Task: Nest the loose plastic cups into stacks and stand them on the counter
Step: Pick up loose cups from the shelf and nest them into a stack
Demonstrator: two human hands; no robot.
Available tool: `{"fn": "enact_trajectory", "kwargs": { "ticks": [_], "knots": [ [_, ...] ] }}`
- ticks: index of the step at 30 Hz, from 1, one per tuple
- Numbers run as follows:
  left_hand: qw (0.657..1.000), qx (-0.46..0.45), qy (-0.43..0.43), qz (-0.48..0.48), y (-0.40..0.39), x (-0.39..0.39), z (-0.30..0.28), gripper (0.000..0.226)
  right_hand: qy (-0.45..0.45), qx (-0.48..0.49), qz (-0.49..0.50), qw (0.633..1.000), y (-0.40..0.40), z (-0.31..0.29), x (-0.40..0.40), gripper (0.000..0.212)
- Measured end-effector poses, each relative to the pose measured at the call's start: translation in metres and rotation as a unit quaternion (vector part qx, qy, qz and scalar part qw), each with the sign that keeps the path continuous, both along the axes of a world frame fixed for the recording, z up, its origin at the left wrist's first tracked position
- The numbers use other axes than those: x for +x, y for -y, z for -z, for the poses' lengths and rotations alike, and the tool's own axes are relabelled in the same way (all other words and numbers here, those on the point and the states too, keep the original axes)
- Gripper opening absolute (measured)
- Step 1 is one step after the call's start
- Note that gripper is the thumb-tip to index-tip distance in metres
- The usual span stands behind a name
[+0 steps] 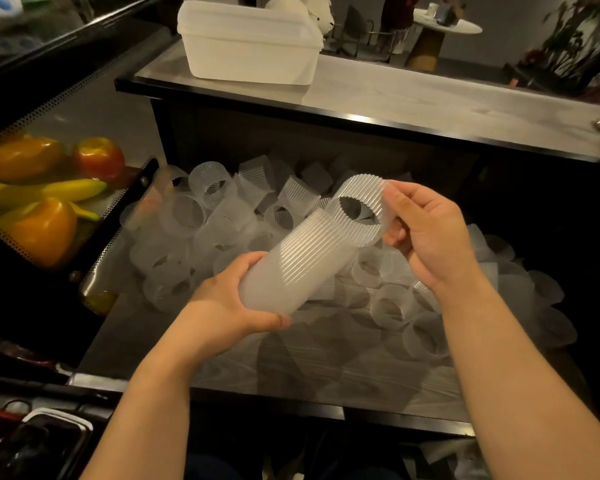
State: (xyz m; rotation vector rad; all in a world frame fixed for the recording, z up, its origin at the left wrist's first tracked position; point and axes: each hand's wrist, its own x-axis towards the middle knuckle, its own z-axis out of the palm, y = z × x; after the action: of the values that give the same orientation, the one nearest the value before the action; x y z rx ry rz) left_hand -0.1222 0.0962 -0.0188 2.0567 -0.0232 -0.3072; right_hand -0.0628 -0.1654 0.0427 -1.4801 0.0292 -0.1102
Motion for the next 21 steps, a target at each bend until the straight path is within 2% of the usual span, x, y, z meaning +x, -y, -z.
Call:
{"fn": "enact_trajectory", "kwargs": {
  "ticks": [4,9,15,21],
  "knots": [
    [1.0,-0.016,0.013,0.002,-0.004,-0.006,-0.007,0.082,-0.004,-0.017,-0.002,1.0,-0.013,0.003,-0.004,0.02],
    [1.0,-0.021,0.021,-0.011,-0.008,-0.008,-0.01,0.081,0.046,-0.115,0.013,0.992,-0.031,0.0,-0.01,0.016],
    [0.996,-0.04,0.047,-0.064,-0.01,0.0,-0.009,0.081,0.117,-0.222,-0.049,0.967,-0.058,0.002,-0.007,0.021],
    [0.992,-0.044,0.057,-0.104,-0.025,0.006,-0.005,0.081,0.098,-0.281,-0.112,0.948,-0.06,0.01,0.014,0.037]
  ]
}}
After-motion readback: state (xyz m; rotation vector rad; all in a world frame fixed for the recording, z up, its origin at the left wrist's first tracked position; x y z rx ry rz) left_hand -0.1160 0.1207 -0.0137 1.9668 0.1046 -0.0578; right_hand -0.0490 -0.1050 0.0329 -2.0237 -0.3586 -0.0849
